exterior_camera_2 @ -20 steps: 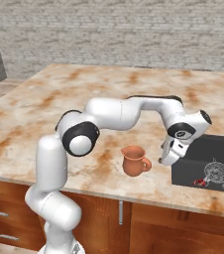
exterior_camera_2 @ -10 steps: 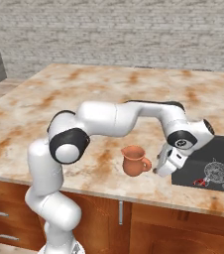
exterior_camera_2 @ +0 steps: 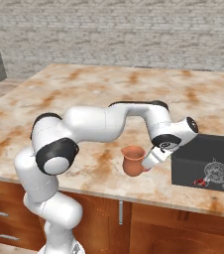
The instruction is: Pick the strainer and jug and place them in the sink. Then turn on the water.
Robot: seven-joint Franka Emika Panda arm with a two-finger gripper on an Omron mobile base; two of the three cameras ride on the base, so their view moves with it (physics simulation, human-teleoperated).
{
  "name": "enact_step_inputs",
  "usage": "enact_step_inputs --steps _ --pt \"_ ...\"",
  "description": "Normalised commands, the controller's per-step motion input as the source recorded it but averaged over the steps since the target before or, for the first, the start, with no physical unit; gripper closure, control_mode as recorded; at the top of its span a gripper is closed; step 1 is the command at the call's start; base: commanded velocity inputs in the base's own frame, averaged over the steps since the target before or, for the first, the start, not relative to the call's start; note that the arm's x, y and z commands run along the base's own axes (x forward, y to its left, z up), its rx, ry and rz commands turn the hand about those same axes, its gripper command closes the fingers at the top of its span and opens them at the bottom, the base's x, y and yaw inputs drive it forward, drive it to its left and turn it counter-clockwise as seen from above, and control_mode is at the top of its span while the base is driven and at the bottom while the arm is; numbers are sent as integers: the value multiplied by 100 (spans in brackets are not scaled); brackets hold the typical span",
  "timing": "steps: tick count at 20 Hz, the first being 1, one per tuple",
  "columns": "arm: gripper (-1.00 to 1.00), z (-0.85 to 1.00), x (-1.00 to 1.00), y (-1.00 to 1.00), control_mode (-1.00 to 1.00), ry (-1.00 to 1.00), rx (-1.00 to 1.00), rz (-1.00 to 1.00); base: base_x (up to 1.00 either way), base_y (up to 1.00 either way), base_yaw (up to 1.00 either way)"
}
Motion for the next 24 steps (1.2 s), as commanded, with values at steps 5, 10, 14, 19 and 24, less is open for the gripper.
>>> enact_step_inputs --steps 5,10,14,19,24 --pt "-100 2 11 -29 -100 0 -2 0 0 0 0" --pt "-100 0 0 -22 -100 -1 0 0 0 0 0" --pt "-100 -4 4 0 -100 0 0 0 0 0 0" --pt "-100 -30 16 0 -100 -1 0 0 0 0 0" --pt "-100 -23 19 0 -100 -3 0 0 0 0 0"
